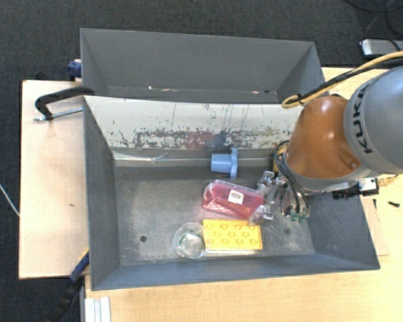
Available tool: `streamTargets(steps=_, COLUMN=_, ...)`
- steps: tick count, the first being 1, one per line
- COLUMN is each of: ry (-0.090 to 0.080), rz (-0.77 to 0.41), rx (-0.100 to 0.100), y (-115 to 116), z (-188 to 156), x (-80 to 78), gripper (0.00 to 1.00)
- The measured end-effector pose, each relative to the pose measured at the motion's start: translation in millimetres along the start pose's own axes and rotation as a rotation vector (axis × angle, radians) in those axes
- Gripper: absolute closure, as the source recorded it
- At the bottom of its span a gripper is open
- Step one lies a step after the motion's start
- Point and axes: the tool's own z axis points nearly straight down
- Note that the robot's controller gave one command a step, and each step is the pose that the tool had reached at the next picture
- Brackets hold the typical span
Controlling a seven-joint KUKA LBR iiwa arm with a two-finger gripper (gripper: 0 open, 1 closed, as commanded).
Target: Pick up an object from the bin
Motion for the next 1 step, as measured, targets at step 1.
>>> streamTargets(steps=1, ry=0.0, rz=0.0, rx=0.0, y=0.0, z=0.0, x=0.0, gripper=1.0)
